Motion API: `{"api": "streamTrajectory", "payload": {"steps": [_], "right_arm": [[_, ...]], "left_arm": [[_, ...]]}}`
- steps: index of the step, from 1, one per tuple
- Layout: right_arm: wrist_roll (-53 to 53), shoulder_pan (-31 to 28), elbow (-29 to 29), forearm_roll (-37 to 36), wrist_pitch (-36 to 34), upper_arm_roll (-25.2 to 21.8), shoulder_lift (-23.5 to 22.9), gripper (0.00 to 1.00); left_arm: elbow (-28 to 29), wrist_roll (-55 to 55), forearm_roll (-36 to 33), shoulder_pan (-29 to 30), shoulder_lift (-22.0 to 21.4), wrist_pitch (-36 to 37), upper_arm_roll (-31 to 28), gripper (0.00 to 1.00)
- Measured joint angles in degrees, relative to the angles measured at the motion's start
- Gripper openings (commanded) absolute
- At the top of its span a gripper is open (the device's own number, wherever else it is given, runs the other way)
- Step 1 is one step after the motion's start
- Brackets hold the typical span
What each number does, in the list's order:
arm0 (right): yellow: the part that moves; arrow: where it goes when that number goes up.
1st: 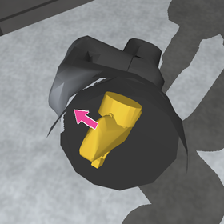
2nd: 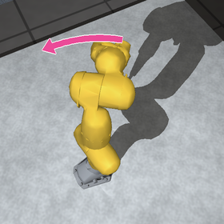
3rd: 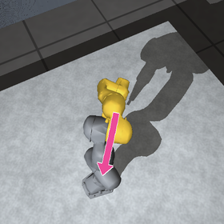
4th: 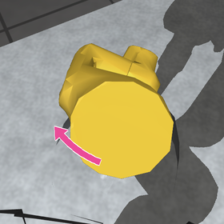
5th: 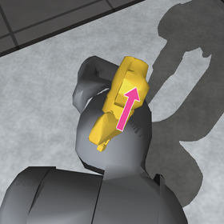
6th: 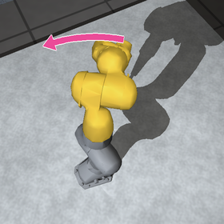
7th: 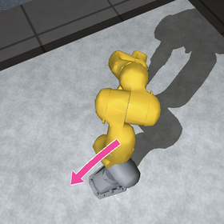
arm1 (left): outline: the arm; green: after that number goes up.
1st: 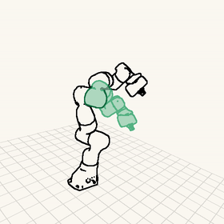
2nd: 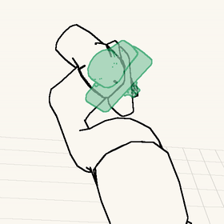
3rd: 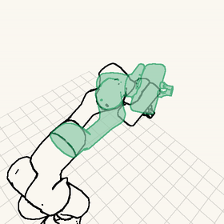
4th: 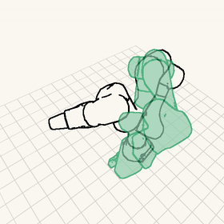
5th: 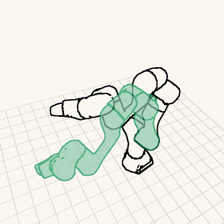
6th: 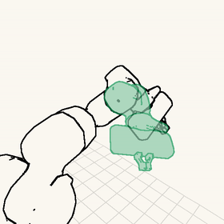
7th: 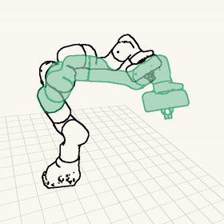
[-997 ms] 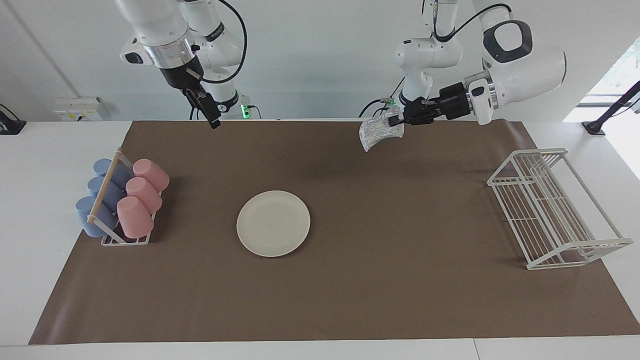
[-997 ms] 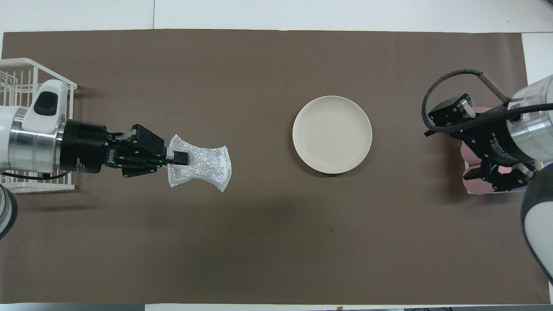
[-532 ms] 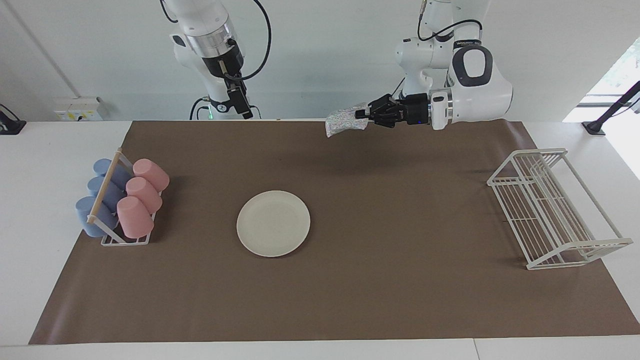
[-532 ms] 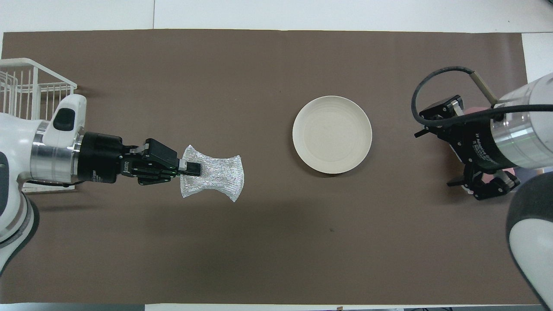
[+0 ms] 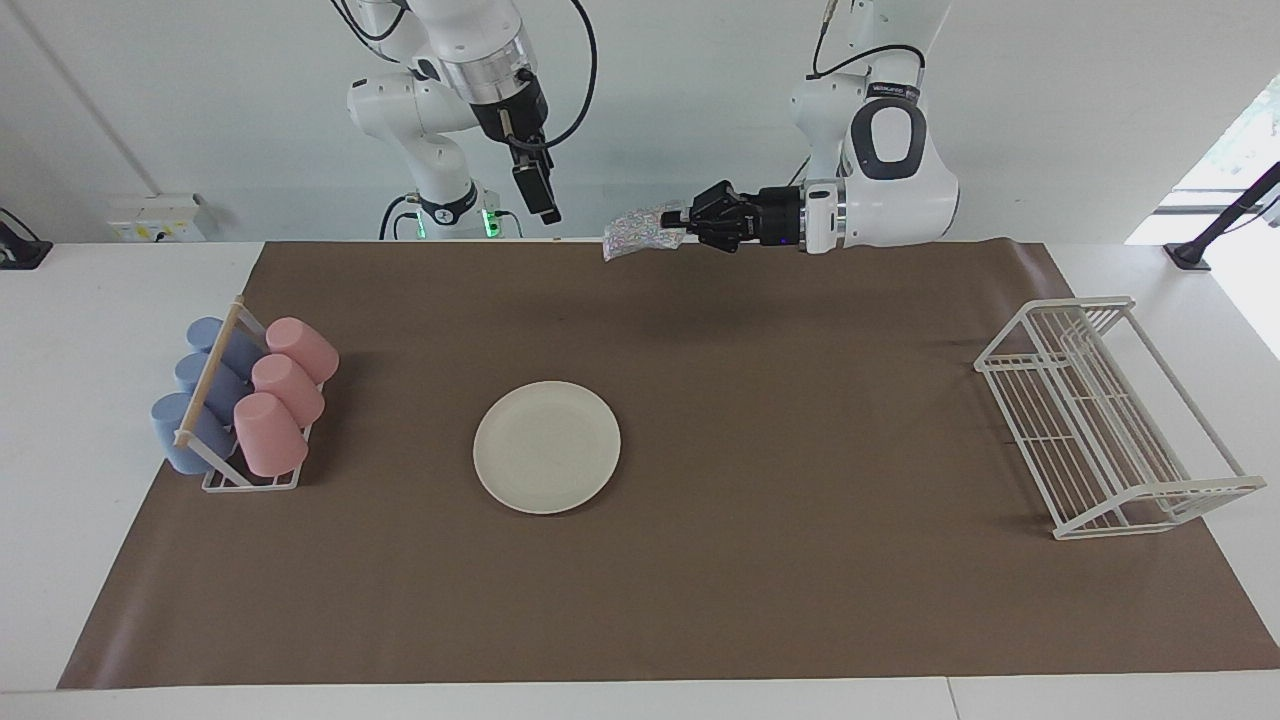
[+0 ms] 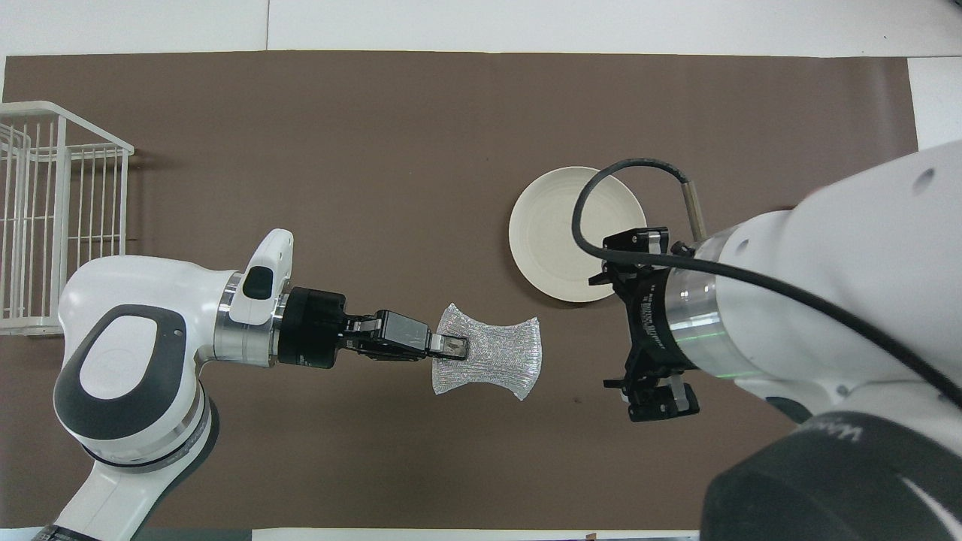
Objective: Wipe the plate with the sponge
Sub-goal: 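Hold the scrubber out with the left gripper while the right gripper grasps it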
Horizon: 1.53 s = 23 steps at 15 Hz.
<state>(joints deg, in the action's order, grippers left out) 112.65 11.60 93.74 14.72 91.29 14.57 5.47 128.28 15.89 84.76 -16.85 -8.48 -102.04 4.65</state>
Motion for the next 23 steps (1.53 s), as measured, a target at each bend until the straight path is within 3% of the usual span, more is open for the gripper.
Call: {"api": "streamTrajectory", "payload": {"steps": [3, 10, 15, 16, 18, 21, 22, 23], "right_arm": [[7.54, 5.07, 4.06, 0.00, 6.89, 0.21, 0.44, 1.00], [10.79, 7.60, 13.12, 3.03, 21.62, 0.20, 1.80, 1.00], [10.79, 8.38, 17.99, 3.03, 24.14, 0.21, 4.07, 0.98], [10.79, 8.51, 18.50, 3.03, 24.15, 0.22, 4.49, 0.90], [10.62, 8.95, 19.12, 3.03, 24.38, 0.22, 4.97, 0.58], [10.19, 9.22, 19.39, 3.03, 26.35, 0.22, 5.11, 0.36], [9.94, 9.22, 19.45, 3.03, 26.64, 0.21, 5.11, 0.22], [9.75, 9.22, 19.51, 3.03, 26.88, 0.19, 5.11, 0.00]], "left_arm": [[0.28, 0.02, 0.23, 0.00, 0.00, -0.46, -0.23, 0.00], [0.36, 0.03, 0.32, 0.00, 0.00, -0.62, -0.27, 0.00], [0.36, 0.03, 0.34, 0.00, 0.00, -0.62, -0.34, 0.00], [0.36, 0.03, 0.34, 0.00, -0.01, -0.62, -0.36, 0.00], [0.36, 0.03, 0.34, 0.00, -0.01, -0.61, -0.41, 0.00], [0.37, 0.03, 0.34, 0.00, -0.01, -0.61, -0.50, 0.00], [0.37, 0.03, 0.34, 0.00, -0.01, -0.59, -0.52, 0.00], [0.38, 0.03, 0.34, 0.00, -0.01, -0.57, -0.52, 0.00]]}}
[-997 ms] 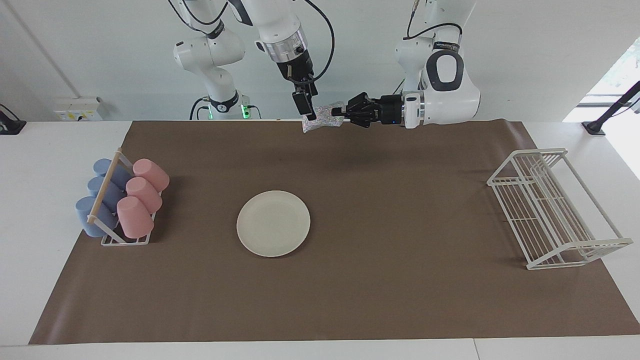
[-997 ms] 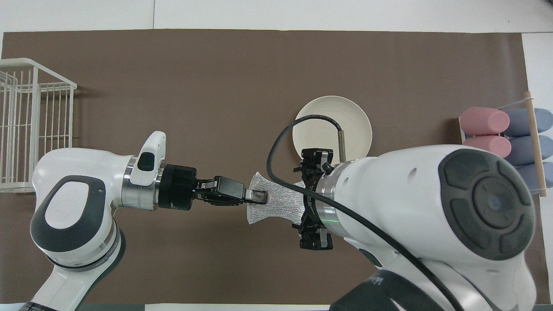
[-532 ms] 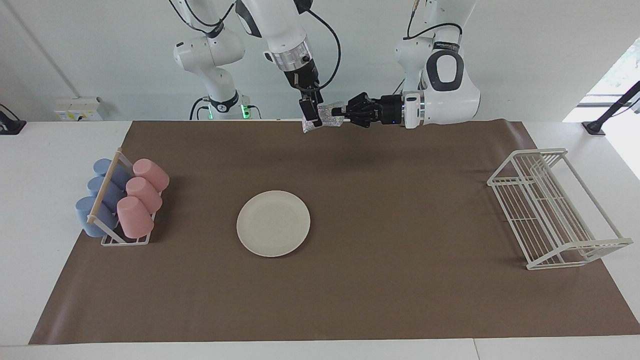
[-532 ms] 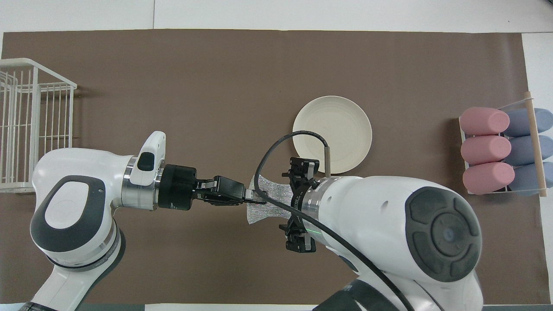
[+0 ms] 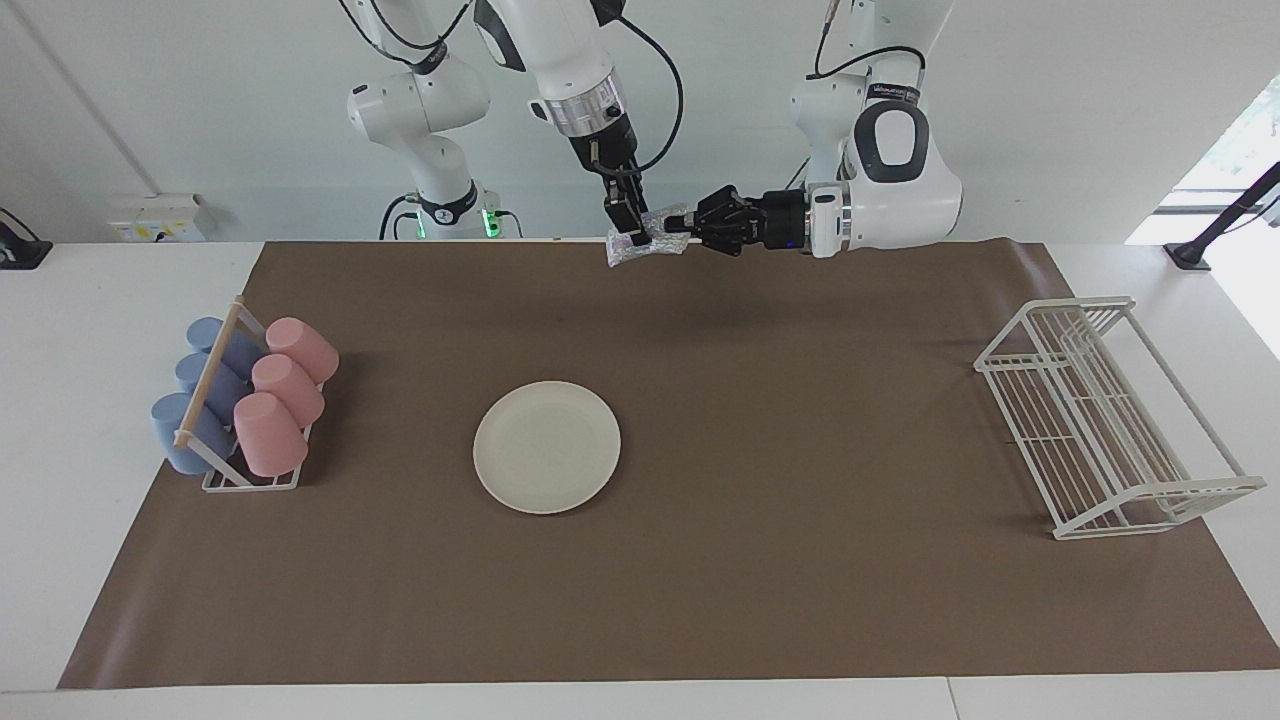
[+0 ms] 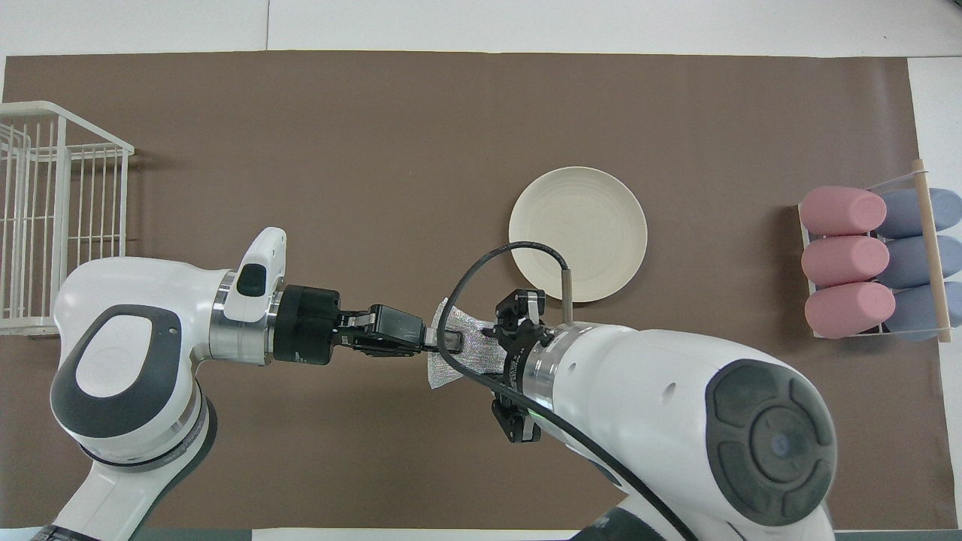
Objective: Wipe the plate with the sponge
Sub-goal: 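Hold the scrubber out with the left gripper while the right gripper grasps it, then open the left gripper while the right gripper carries the scrubber over the plate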
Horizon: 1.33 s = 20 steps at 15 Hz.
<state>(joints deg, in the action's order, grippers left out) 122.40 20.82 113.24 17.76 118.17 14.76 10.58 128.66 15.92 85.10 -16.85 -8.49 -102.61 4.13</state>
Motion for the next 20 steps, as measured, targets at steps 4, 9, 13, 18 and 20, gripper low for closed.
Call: {"api": "streamTrajectory", "payload": {"steps": [4, 9, 13, 18, 20], "right_arm": [[-0.29, 0.00, 0.03, 0.00, 0.48, -0.03, 0.00, 0.00], [-0.38, 0.00, 0.05, 0.00, 0.48, -0.03, 0.00, 0.00], [-0.97, 0.00, 0.07, 0.00, 0.48, -0.03, 0.00, 0.00], [-16.39, -3.78, 1.90, 0.00, 5.21, -0.46, -2.42, 0.00], [-23.33, -6.21, 3.04, 0.00, 10.77, -0.60, -7.83, 0.00]], "left_arm": [[0.06, 0.00, 0.00, 0.00, -0.05, 0.16, 0.01, 0.00], [0.06, 0.00, 0.00, -0.01, -0.07, 0.16, 0.03, 1.00], [0.05, -0.32, -2.28, 0.06, -0.22, 0.13, -0.25, 1.00], [0.00, -0.55, -12.26, 2.29, -0.44, 0.07, -0.76, 1.00], [-0.04, -0.56, -17.73, 4.56, -0.45, 0.06, -0.85, 1.00]]}}
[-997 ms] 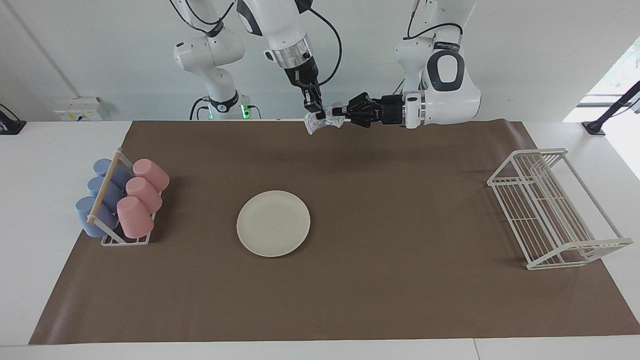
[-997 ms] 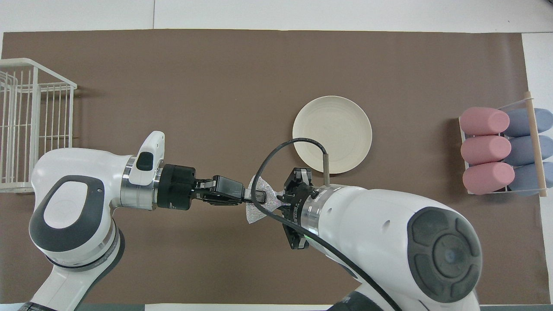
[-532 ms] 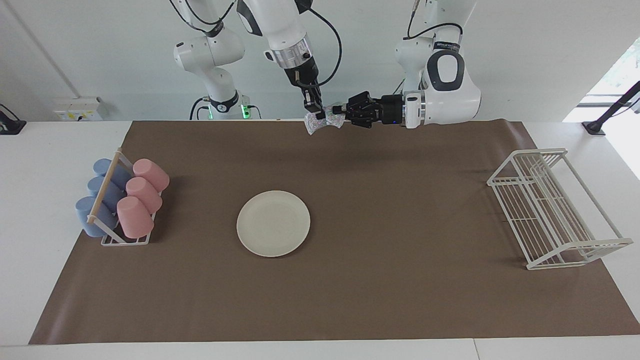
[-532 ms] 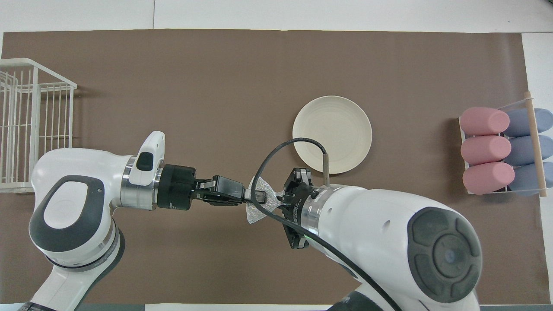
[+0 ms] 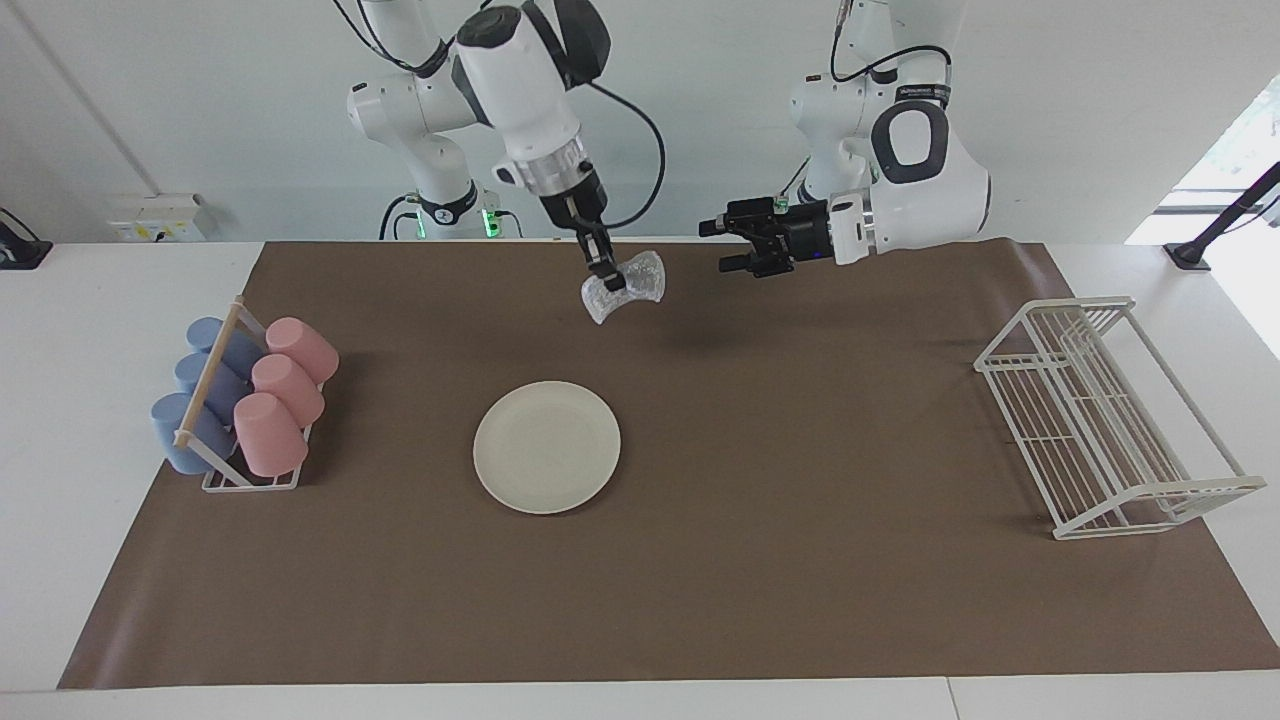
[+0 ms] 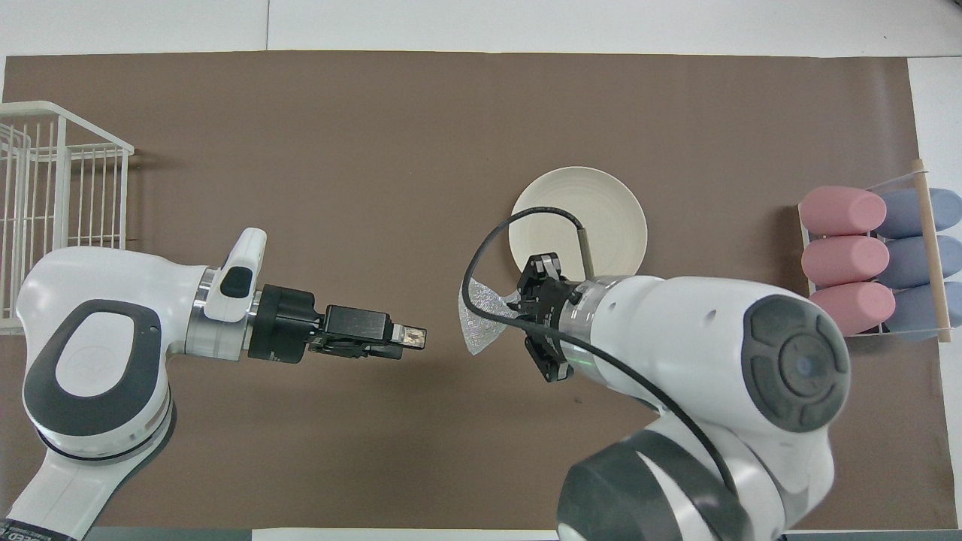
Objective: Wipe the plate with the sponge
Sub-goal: 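Open the left gripper while the right gripper carries the scrubber over the plate, then rub the scrubber around the cream plate surface with the right gripper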
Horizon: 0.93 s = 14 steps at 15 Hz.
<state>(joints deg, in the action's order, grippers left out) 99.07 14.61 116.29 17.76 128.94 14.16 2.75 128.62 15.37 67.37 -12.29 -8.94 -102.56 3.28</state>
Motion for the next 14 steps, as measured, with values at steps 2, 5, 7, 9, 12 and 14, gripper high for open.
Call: {"api": "streamTrajectory", "payload": {"steps": [2, 5, 7, 9, 12, 14], "right_arm": [[-4.54, -1.16, 0.90, 0.00, 6.76, -0.16, -6.33, 0.00], [-10.95, -2.32, 4.01, 0.00, 16.91, -0.21, -12.52, 0.00], [-14.77, -3.20, 4.93, 0.00, 18.91, -0.24, -14.93, 0.00], [-16.61, -3.58, 5.11, 0.00, 19.94, -0.25, -16.56, 0.00], [-20.08, -4.65, 5.27, 0.00, 20.22, -0.31, -18.61, 0.00], [-26.20, -7.40, 5.26, 0.00, 20.61, -0.37, -19.64, 0.00]], "left_arm": [[-0.16, 0.00, -5.37, 2.57, -0.01, 0.00, -0.12, 1.00], [-0.66, -0.48, -14.69, 4.81, -0.01, -1.23, -0.26, 1.00], [-0.68, -0.86, -21.54, 5.86, 0.12, -2.72, -0.27, 1.00], [-0.67, -0.92, -29.11, 6.92, 0.35, -3.96, -0.31, 1.00], [-0.68, -0.96, -38.81, 8.13, 0.50, -5.82, -0.36, 1.00], [-0.69, -1.55, -43.53, 8.28, 0.51, -6.87, -0.36, 1.00]]}}
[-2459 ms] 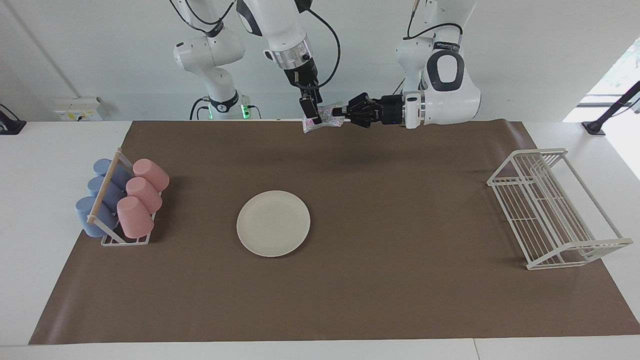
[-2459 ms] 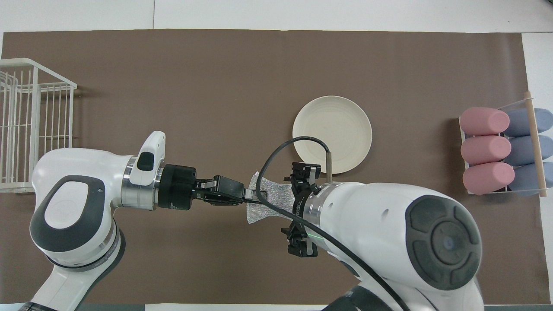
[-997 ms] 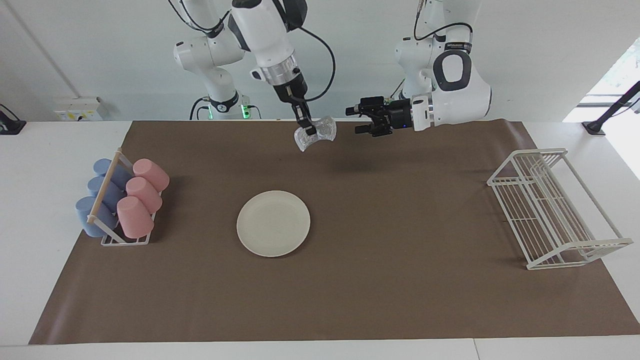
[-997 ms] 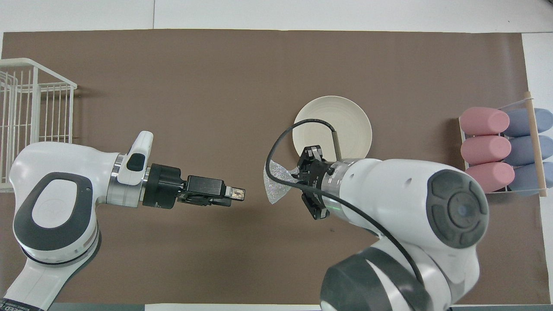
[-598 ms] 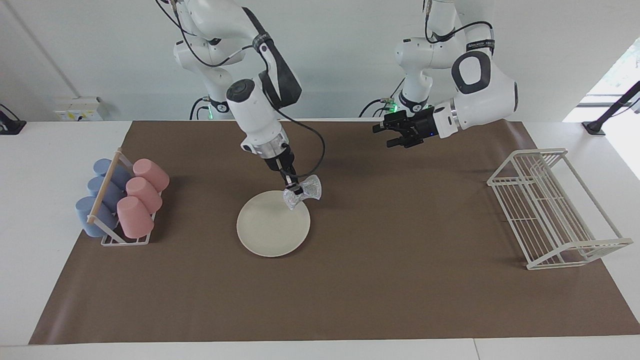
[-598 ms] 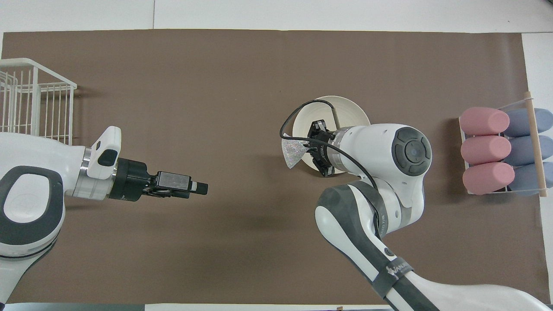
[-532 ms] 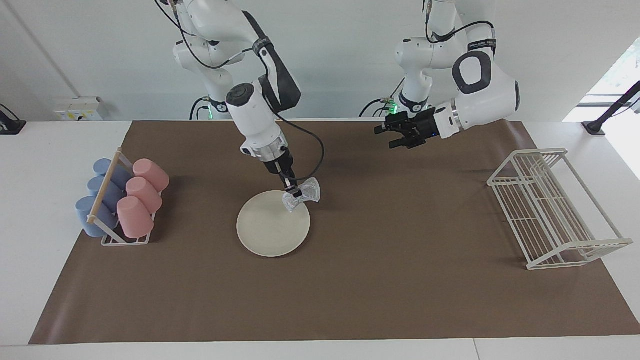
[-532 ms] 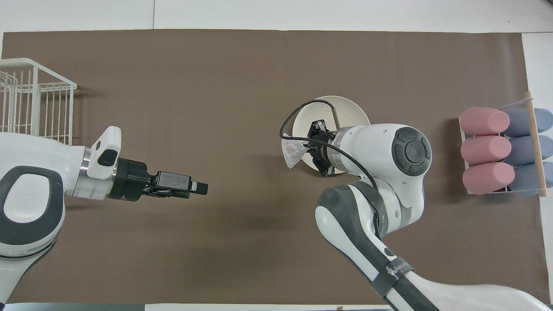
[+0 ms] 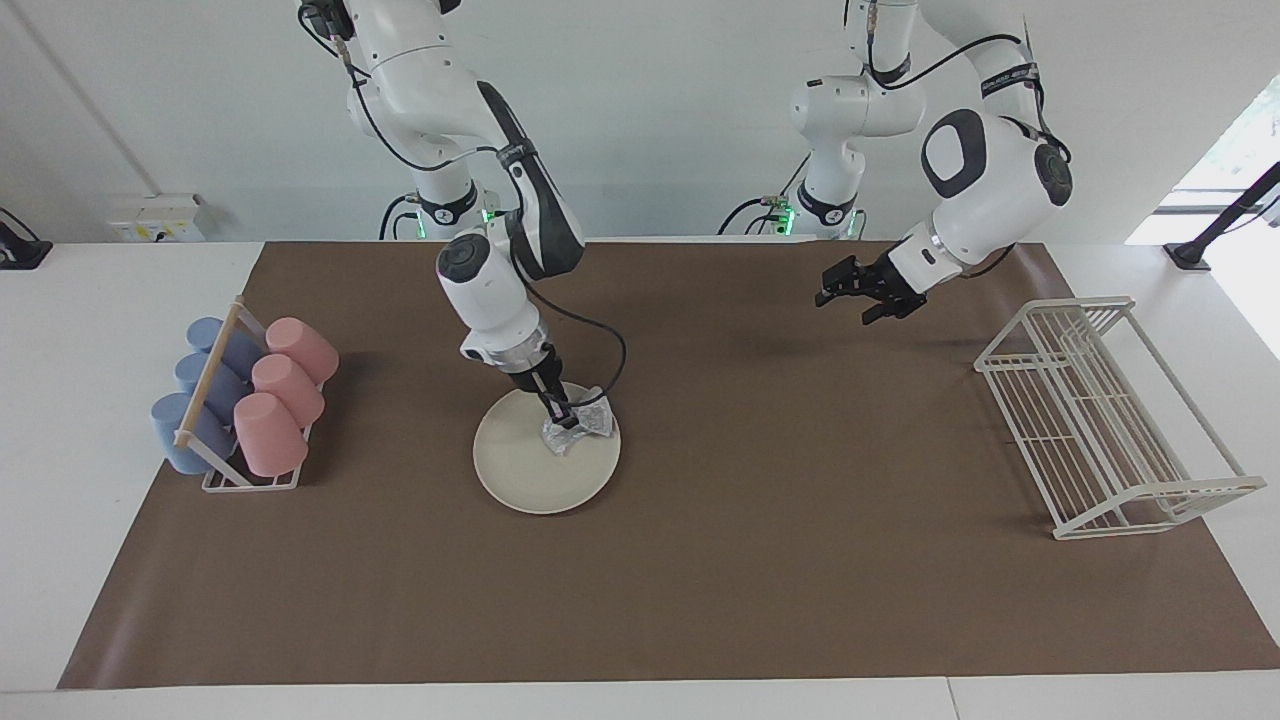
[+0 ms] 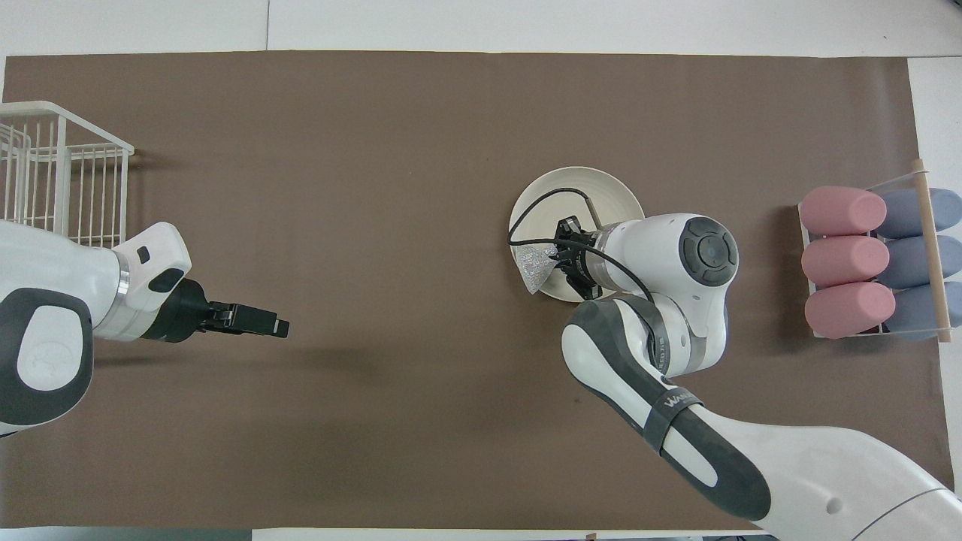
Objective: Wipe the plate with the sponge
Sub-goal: 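Rub the scrubber around the cream plate surface with the right gripper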
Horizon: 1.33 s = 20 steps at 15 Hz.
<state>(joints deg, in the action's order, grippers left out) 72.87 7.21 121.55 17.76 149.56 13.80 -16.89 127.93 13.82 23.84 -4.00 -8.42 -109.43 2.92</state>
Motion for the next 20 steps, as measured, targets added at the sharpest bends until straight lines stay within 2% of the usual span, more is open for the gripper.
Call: {"api": "streamTrajectory", "payload": {"steps": [3, 5, 8, 13, 16, 20], "right_arm": [[-8.82, -5.19, -0.04, 0.00, -0.01, -0.03, -0.03, 0.00], [-10.74, -6.65, 0.01, 0.00, -0.03, -0.01, -0.06, 0.00], [-8.85, -5.57, 0.35, 0.14, 1.32, 0.28, -0.12, 0.00], [3.23, 2.82, 1.11, 0.22, 8.60, 0.53, -1.28, 0.00], [0.98, 1.80, 1.16, 0.22, 8.92, 0.41, -1.32, 0.00], [-8.29, -3.09, 1.14, 0.25, 8.85, 0.34, -1.31, 0.00]], "left_arm": [[0.00, -2.70, -3.93, 0.00, 0.00, -0.29, 0.11, 1.00], [0.00, -3.26, -4.86, 0.00, 0.00, -0.66, 0.12, 1.00], [0.00, -3.63, -4.97, 0.00, 0.01, -1.42, 0.12, 1.00], [0.00, -5.45, -5.08, -0.03, 0.01, -2.15, 0.41, 1.00], [0.00, -6.88, -5.10, -0.05, 0.02, -3.00, 0.62, 1.00], [0.00, -7.04, -5.10, -0.06, 0.04, -3.39, 0.63, 1.00]]}}
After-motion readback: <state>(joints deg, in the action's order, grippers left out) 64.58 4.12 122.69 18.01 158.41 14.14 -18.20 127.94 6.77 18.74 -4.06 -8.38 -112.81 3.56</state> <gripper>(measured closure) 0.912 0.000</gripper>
